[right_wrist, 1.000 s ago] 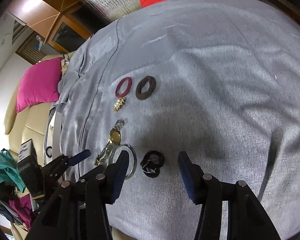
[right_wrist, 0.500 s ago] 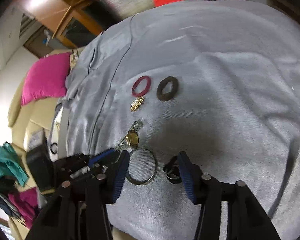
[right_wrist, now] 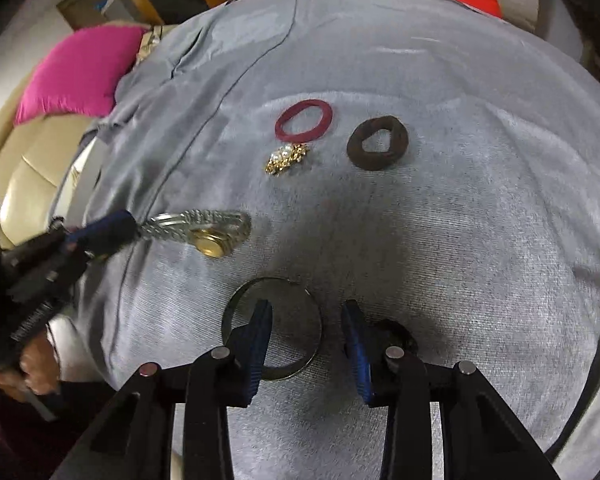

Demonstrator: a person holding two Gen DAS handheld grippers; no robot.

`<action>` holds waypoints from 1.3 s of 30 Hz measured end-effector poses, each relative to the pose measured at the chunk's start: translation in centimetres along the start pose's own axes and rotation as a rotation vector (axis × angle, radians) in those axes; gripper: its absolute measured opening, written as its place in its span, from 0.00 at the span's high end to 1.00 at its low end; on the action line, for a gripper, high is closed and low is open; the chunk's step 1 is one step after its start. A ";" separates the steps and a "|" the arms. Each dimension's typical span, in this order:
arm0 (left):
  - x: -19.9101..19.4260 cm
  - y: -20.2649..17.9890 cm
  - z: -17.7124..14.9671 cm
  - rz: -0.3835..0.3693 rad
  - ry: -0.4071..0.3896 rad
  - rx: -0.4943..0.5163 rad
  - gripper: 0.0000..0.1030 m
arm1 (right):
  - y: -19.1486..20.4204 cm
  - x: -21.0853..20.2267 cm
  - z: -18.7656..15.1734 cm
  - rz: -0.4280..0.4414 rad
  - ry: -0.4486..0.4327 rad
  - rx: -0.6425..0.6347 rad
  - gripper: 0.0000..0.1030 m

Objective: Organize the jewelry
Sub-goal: 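Move both tools back over the remaining jewelry on the table, then grasp the gold watch with the left tool while the right tool grasps the silver bangle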

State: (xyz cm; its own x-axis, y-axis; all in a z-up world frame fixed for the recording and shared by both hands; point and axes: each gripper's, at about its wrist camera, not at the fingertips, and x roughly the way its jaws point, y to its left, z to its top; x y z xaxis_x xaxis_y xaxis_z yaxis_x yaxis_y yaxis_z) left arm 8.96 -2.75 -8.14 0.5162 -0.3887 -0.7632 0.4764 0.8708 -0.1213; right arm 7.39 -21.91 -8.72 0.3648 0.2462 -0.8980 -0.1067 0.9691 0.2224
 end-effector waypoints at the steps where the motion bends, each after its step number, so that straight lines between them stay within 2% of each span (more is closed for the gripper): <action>1: -0.2 0.1 0.1 -0.001 -0.003 0.001 0.94 | 0.2 0.1 -0.1 -0.017 -0.003 -0.018 0.72; 2: -0.5 0.1 0.2 -0.002 -0.006 0.002 0.94 | 0.6 0.3 -0.2 -0.052 -0.004 -0.047 0.87; 3: -0.7 0.0 0.3 -0.003 -0.010 0.001 0.94 | 0.8 0.5 -0.3 -0.082 -0.003 -0.065 0.95; 7: -1.7 0.1 0.4 -0.008 -0.033 -0.005 0.94 | 1.0 -0.1 -0.5 -0.106 -0.037 -0.069 0.97; 9: -2.2 0.1 0.5 -0.012 -0.050 -0.002 0.98 | 0.9 -0.8 -0.4 -0.103 -0.066 -0.060 0.97; 14: -3.7 0.1 0.7 -0.019 -0.092 0.011 0.98 | 0.8 -2.3 0.1 -0.086 -0.127 -0.026 0.97; 16: -3.3 0.3 0.6 -0.054 -0.059 0.022 0.98 | 0.8 -2.5 0.4 -0.091 -0.136 -0.010 0.97; 18: -2.7 0.4 0.3 -0.026 -0.040 0.027 0.98 | 0.6 -2.5 0.5 -0.095 -0.138 0.005 0.97; 20: -2.1 0.3 -0.1 -0.041 -0.012 0.045 0.97 | 0.5 -2.6 0.6 -0.103 -0.143 0.017 0.97; 21: -1.6 0.1 -0.2 -0.058 0.012 0.051 0.93 | 0.3 -2.6 0.6 -0.103 -0.147 0.026 0.97; 22: -1.1 -0.2 -0.5 -0.062 0.032 0.055 0.78 | 0.1 -2.7 0.6 -0.101 -0.152 0.038 0.97; 23: -0.9 -0.5 -0.6 -0.066 0.044 0.062 0.69 | 0.0 -2.8 0.7 -0.100 -0.158 0.048 0.97; 24: -0.5 -1.0 -0.9 -0.065 0.054 0.079 0.53 | -0.1 -2.8 0.9 -0.098 -0.161 0.055 0.97; 25: -0.1 -1.6 -1.1 -0.058 0.061 0.101 0.49 | -0.2 -2.8 1.0 -0.097 -0.163 0.060 0.97; 28: 1.2 -2.3 -1.3 -0.057 0.106 0.112 0.49 | -0.4 -2.9 1.1 -0.093 -0.170 0.074 0.97; 29: 1.6 -2.1 -1.4 -0.050 0.115 0.108 0.49 | -0.4 -3.0 1.1 -0.092 -0.170 0.075 0.97; 30: 2.1 -2.1 -1.5 -0.045 0.123 0.104 0.56 | -0.4 -2.9 1.1 -0.091 -0.171 0.077 0.97; 31: 2.6 -2.1 -1.5 -0.042 0.133 0.102 0.79 | -0.4 -2.9 1.1 -0.091 -0.172 0.080 0.97; 32: 3.0 -2.1 -1.6 -0.040 0.147 0.102 0.89 | -0.5 -3.0 1.1 -0.090 -0.172 0.085 0.97; 34: 3.7 -1.9 -1.7 -0.026 0.157 0.096 0.92 | -0.7 -3.1 1.1 -0.089 -0.174 0.095 0.97; 39: 2.5 -1.1 -1.4 -0.026 0.115 0.053 0.97 | -0.9 -3.8 1.2 -0.078 -0.203 0.114 0.97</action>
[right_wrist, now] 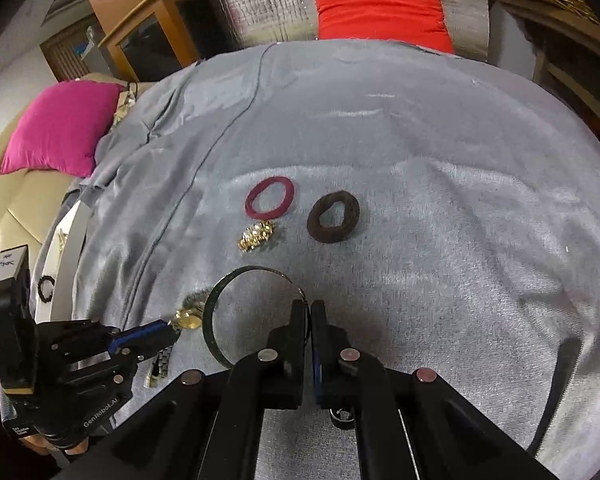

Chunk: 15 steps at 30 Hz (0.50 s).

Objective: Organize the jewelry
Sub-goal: 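Grasp the gold watch with the left tool while the right tool grasps the silver bangle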

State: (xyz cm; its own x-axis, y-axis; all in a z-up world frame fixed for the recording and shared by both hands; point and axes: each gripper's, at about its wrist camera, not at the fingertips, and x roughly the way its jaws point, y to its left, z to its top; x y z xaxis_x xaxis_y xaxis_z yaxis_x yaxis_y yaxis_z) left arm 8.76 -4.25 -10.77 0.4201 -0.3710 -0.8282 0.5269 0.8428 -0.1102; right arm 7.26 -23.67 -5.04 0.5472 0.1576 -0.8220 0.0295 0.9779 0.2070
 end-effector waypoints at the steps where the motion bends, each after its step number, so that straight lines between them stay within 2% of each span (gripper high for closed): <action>1: -0.6 0.2 0.1 0.004 -0.016 -0.009 0.97 | 0.0 -0.2 0.1 0.007 -0.010 0.002 0.97; 5: -2.7 1.1 0.2 -0.006 -0.070 -0.049 0.99 | 0.5 -0.8 0.3 0.021 -0.037 0.004 0.97; 10: -6.9 2.4 0.2 -0.019 -0.184 -0.079 1.00 | 1.7 -0.7 0.5 0.040 -0.047 -0.004 0.97; 13: -7.3 3.0 -0.1 -0.055 -0.178 -0.061 1.00 | 2.5 -0.4 0.6 0.045 -0.044 -0.010 0.97; 15: -6.6 2.9 -0.2 -0.042 -0.151 -0.057 1.00 | 2.8 -0.1 0.6 0.046 -0.042 -0.012 0.97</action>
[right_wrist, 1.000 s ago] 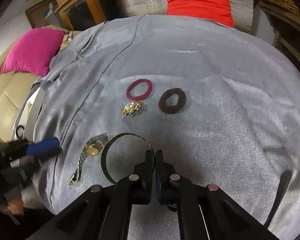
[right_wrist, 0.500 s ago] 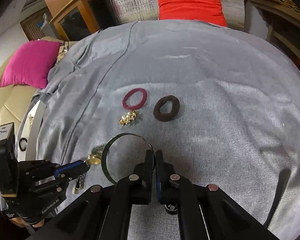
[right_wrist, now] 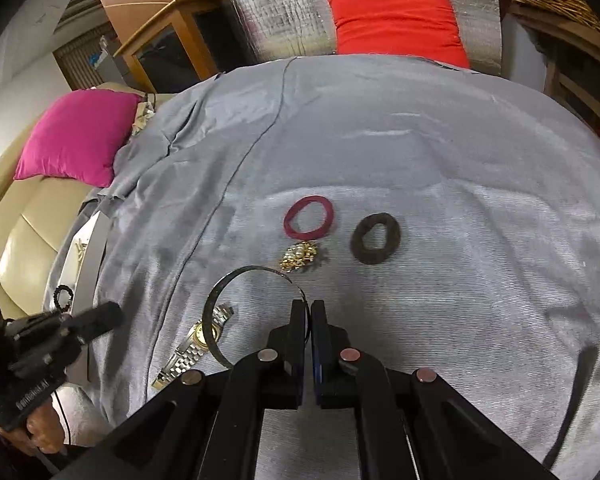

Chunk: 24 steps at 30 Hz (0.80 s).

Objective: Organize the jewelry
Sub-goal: 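Grasp the gold watch with the left tool while the right tool grasps the silver bangle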

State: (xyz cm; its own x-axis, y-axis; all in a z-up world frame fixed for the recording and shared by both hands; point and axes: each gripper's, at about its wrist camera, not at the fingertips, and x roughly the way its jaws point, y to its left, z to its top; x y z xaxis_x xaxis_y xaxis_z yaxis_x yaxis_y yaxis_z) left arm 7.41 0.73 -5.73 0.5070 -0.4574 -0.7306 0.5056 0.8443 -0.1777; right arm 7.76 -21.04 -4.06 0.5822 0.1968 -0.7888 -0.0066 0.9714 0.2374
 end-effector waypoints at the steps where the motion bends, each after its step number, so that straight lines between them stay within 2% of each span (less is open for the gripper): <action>1: 0.6 -0.1 -0.2 0.002 0.025 0.017 1.00 | 0.2 0.1 -0.1 0.001 0.003 -0.004 0.97; 3: 1.7 -0.6 -0.6 0.016 0.069 0.046 0.95 | 0.1 0.3 -0.2 -0.004 0.006 -0.005 0.97; 5: 3.0 -1.1 -1.3 0.027 0.116 0.080 0.80 | -0.1 0.4 -0.2 -0.007 0.010 0.000 0.97; 6: 3.7 -1.5 -1.6 0.030 0.143 0.096 0.67 | -0.3 0.4 -0.3 -0.011 0.010 0.006 0.97; 7: 4.2 -1.7 -1.9 0.038 0.159 0.102 0.61 | -0.5 0.4 -0.3 -0.012 0.011 0.011 0.97; 12: 6.1 -1.6 -2.3 0.048 0.200 0.103 0.61 | -1.2 0.2 -0.1 -0.005 0.011 0.026 0.97; 14: 6.4 -1.7 -2.4 0.069 0.194 0.118 0.70 | -1.5 0.2 -0.1 -0.005 0.013 0.032 0.97; 15: 6.5 -1.9 -2.4 0.090 0.183 0.141 0.83 | -1.7 0.1 -0.1 -0.006 0.013 0.035 0.97; 20: 6.4 -1.3 -1.9 0.068 0.174 0.087 0.86 | -2.7 -0.3 0.1 -0.008 0.002 0.063 0.97; 24: 5.6 -1.6 -1.3 0.043 0.137 0.073 0.89 | -2.7 -0.4 0.1 0.000 -0.003 0.070 0.97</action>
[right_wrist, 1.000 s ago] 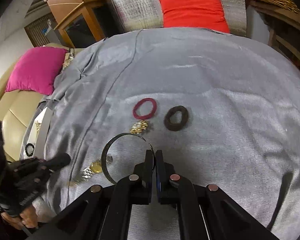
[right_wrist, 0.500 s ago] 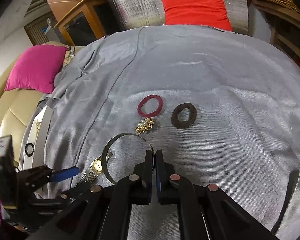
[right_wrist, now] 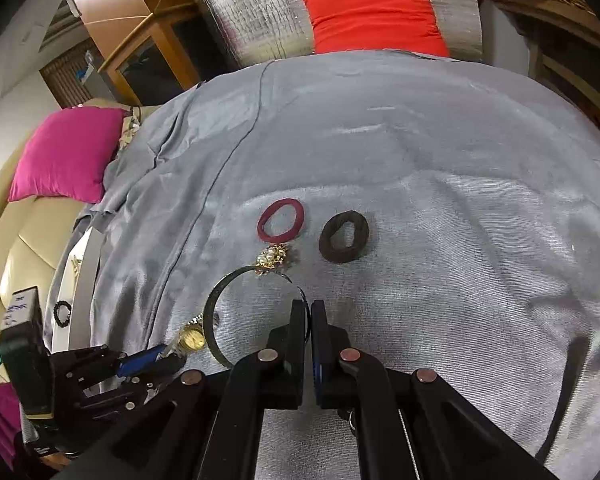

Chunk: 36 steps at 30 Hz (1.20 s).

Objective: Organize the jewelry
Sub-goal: 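Grasp the gold watch with the left tool while the right tool grasps the silver bangle, then carry the watch and bangle to the white tray with both tools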

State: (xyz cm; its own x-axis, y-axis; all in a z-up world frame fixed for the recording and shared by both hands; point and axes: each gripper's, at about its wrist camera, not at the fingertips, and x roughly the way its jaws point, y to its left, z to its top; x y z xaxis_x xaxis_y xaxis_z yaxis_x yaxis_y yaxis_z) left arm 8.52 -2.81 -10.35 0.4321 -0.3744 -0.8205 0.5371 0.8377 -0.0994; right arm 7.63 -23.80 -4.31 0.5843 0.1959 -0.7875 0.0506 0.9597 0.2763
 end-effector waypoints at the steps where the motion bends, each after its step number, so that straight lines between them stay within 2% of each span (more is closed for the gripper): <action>1: -0.4 0.0 0.2 -0.010 -0.015 -0.005 0.89 | 0.1 0.0 0.0 0.001 -0.002 -0.001 0.97; 4: -0.7 -0.2 0.5 -0.042 -0.032 -0.008 0.89 | 0.2 0.0 0.0 0.001 -0.003 -0.002 0.97; 11: 1.7 -1.3 -0.2 -0.009 0.049 0.009 0.90 | 0.0 0.1 -0.1 -0.001 -0.002 0.006 0.97; 14: 1.8 -1.3 -0.2 -0.008 0.041 0.006 0.90 | -0.1 0.1 -0.1 0.000 -0.003 0.007 0.97; 17: 1.6 -1.0 -0.1 -0.010 0.034 -0.019 0.95 | -0.2 -0.2 0.1 0.001 -0.012 0.015 0.97; 19: 1.0 -0.8 0.0 0.016 0.004 -0.028 0.96 | -0.3 -0.3 0.1 0.004 -0.016 0.017 0.97; 33: -7.5 2.3 -0.4 -0.005 -0.185 -0.128 0.96 | 3.1 0.2 0.3 0.054 -0.029 -0.010 0.97; 36: -9.8 3.7 -0.5 0.028 -0.230 -0.178 0.96 | 4.6 0.5 0.3 0.072 -0.031 -0.028 0.97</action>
State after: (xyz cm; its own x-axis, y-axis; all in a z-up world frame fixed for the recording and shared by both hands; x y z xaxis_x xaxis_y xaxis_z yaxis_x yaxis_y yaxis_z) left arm 5.96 4.17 -2.96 0.6087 -0.4132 -0.6773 0.3959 0.8980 -0.1920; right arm 8.42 -19.35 -3.30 0.6101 0.2586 -0.7489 -0.0147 0.9488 0.3156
